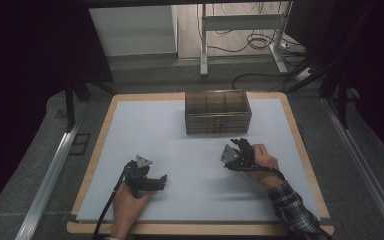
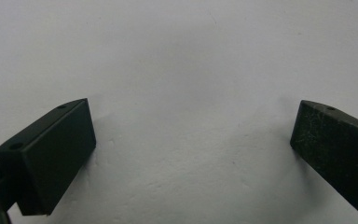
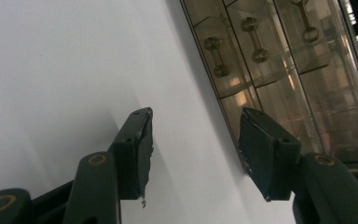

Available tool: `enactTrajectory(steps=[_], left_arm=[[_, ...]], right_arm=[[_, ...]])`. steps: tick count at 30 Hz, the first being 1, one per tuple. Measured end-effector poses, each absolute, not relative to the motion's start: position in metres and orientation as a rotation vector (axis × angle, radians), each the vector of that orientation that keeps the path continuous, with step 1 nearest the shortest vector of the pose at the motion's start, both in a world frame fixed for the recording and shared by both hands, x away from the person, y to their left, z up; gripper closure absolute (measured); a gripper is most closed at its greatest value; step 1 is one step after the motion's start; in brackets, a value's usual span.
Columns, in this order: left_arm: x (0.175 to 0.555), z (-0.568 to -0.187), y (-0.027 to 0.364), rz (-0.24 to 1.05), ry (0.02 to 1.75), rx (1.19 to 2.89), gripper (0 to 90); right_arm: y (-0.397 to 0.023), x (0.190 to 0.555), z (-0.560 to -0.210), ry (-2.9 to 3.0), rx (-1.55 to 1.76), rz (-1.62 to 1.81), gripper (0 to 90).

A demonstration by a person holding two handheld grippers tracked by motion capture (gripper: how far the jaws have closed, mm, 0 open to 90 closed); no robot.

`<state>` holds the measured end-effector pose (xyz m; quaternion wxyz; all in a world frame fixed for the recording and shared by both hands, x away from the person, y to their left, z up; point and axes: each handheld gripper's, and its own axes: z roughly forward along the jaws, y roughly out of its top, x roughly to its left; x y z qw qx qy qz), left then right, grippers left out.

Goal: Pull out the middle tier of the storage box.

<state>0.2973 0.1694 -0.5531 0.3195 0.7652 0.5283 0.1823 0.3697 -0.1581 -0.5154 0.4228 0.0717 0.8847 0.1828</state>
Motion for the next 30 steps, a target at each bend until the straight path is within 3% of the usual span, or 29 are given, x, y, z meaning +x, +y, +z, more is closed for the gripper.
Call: enactTrajectory(steps=[30], left_arm=[[0.297, -0.553, 0.170, 0.480, 1.385, 2.018, 0.0]], right_arm=[[-0.129, 0.399, -0.528, 2.016, -0.030, 0.214, 59.0]])
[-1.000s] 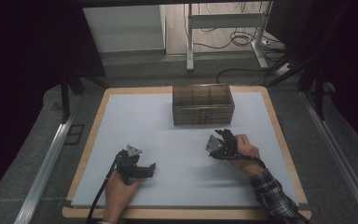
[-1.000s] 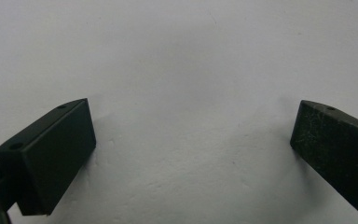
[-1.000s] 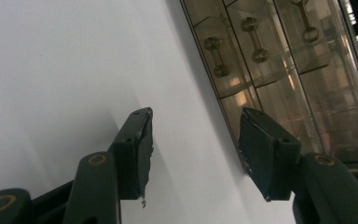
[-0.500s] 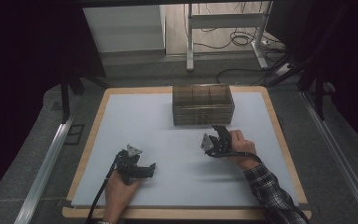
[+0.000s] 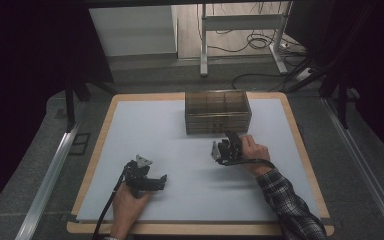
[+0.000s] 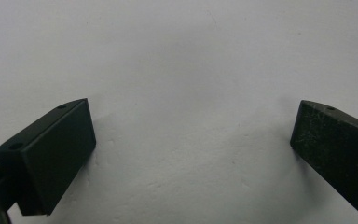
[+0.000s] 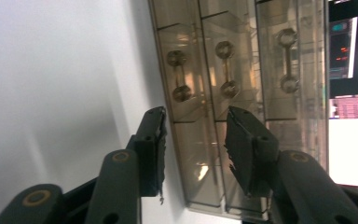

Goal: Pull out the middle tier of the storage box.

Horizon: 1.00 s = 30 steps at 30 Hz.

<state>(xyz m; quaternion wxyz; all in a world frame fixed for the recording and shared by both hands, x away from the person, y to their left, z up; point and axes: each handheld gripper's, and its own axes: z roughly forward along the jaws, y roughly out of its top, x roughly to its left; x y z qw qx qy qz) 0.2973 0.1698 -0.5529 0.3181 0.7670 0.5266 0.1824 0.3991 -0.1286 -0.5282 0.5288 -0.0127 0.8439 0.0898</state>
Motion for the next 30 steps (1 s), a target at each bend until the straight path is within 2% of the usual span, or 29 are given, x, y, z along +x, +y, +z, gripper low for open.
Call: enactTrajectory(steps=[30], left_arm=[[0.297, -0.553, 0.170, 0.480, 1.385, 2.018, 0.0]], right_arm=[[-0.113, 0.427, -0.541, 1.856, -0.094, 0.114, 75.6]])
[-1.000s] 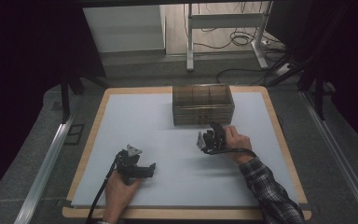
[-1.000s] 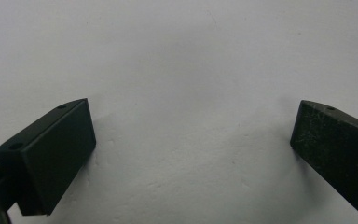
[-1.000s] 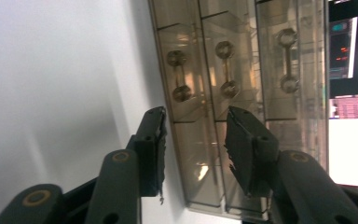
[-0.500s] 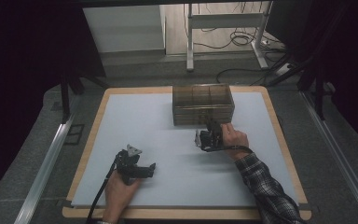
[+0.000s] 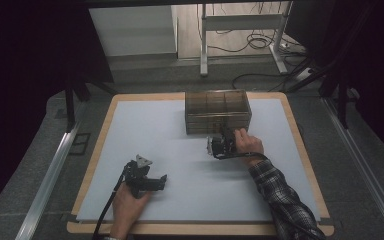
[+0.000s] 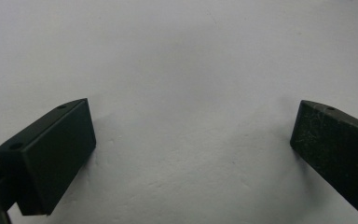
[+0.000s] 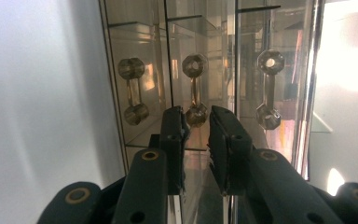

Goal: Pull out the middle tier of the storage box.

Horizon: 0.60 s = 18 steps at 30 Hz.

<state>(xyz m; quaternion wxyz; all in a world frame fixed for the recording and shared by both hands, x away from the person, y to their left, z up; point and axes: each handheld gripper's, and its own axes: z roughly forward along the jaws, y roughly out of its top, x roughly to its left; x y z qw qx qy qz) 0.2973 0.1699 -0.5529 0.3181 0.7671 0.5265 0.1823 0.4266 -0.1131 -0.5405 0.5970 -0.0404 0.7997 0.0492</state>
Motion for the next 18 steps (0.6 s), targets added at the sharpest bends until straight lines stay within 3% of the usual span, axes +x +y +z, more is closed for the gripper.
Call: enactTrajectory(steps=[18], left_arm=[[0.2972, -0.5529, 0.1699, 0.480, 1.385, 2.018, 0.0]], right_arm=[[-0.1138, 0.4209, -0.5401, 1.844, -0.116, 0.111, 79.9]])
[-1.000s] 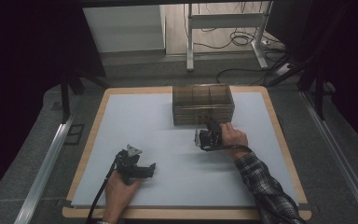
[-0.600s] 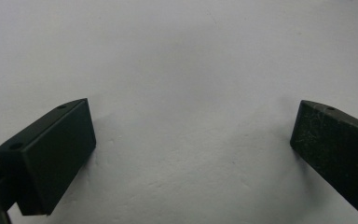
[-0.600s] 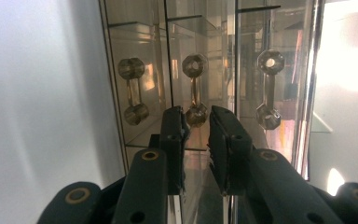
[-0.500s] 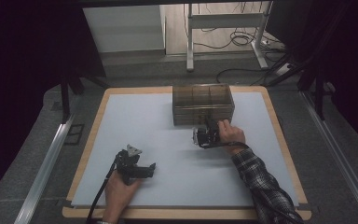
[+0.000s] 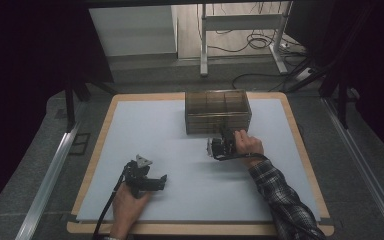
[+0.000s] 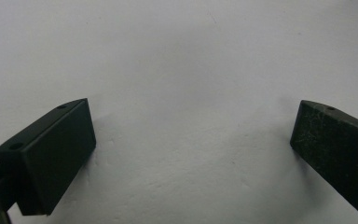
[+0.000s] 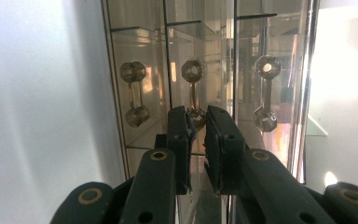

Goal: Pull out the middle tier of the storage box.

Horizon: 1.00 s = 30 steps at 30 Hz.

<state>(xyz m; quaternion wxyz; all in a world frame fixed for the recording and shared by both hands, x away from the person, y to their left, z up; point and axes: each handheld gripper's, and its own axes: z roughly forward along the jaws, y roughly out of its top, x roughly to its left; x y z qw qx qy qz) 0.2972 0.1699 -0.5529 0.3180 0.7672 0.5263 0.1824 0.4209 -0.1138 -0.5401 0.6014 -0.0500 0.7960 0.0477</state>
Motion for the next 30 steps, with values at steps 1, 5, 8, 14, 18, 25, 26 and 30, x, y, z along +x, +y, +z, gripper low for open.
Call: enactTrajectory(steps=[1, 5, 8, 14, 18, 25, 26, 30], left_arm=[[0.297, -0.553, 0.170, 0.480, 1.385, 2.019, 0.0], [0.297, -0.553, 0.170, 0.480, 1.385, 2.019, 0.0], [0.297, -0.553, 0.170, 0.480, 1.384, 2.019, 0.0], [0.297, -0.553, 0.170, 0.480, 1.385, 2.019, 0.0], [0.297, -0.553, 0.170, 0.480, 1.385, 2.019, 0.0], [0.297, -0.553, 0.170, 0.481, 1.385, 2.018, 0.0], [0.297, -0.553, 0.170, 0.481, 1.385, 2.018, 0.0], [0.297, -0.553, 0.170, 0.480, 1.385, 2.018, 0.0]], right_arm=[[-0.114, 0.422, -0.540, 1.899, -0.125, 0.140, 79.9], [-0.116, 0.416, -0.540, 1.846, -0.119, 0.121, 79.9], [-0.117, 0.414, -0.541, 1.830, -0.130, 0.153, 79.9], [-0.119, 0.407, -0.539, 1.853, -0.126, 0.141, 79.9], [-0.120, 0.402, -0.538, 1.855, -0.127, 0.149, 79.9], [-0.123, 0.393, -0.539, 1.865, -0.144, 0.181, 79.8], [-0.124, 0.391, -0.538, 1.860, -0.145, 0.174, 79.8], [-0.125, 0.387, -0.538, 1.867, -0.155, 0.187, 79.8]])
